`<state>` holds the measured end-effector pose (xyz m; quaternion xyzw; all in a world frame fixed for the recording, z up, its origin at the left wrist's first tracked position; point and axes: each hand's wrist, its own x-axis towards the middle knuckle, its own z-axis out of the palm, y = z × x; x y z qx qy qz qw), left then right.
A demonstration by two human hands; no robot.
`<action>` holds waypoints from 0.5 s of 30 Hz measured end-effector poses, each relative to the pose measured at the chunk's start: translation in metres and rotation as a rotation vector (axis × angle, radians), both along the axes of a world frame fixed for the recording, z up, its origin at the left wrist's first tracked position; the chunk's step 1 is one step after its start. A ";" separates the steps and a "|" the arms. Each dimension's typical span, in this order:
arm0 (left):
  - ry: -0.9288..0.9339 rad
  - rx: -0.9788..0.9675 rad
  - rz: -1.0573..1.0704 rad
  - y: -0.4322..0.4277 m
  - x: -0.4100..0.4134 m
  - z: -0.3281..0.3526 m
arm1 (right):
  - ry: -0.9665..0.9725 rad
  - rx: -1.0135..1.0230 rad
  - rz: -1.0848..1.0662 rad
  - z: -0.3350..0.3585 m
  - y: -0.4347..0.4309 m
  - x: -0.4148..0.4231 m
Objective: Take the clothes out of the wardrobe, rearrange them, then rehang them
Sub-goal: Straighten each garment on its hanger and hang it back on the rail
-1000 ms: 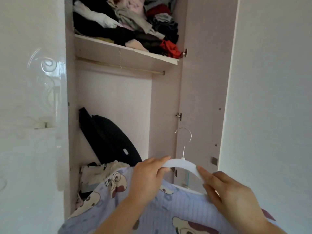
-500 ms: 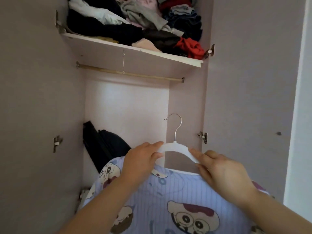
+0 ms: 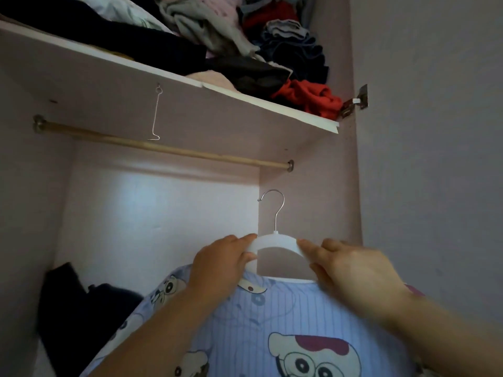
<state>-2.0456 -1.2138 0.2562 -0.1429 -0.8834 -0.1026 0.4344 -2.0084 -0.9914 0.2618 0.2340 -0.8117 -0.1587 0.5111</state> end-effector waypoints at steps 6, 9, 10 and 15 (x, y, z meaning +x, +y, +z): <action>0.084 -0.038 0.059 0.000 -0.092 0.048 | 0.033 -0.013 -0.048 0.045 -0.012 -0.085; 0.115 -0.090 0.149 -0.001 -0.131 0.073 | 0.073 0.017 -0.053 0.066 -0.018 -0.122; 0.132 -0.096 0.180 0.000 -0.145 0.081 | 0.091 0.032 -0.055 0.073 -0.019 -0.138; 0.152 -0.035 0.218 0.012 -0.222 0.116 | 0.107 -0.002 -0.042 0.112 -0.018 -0.220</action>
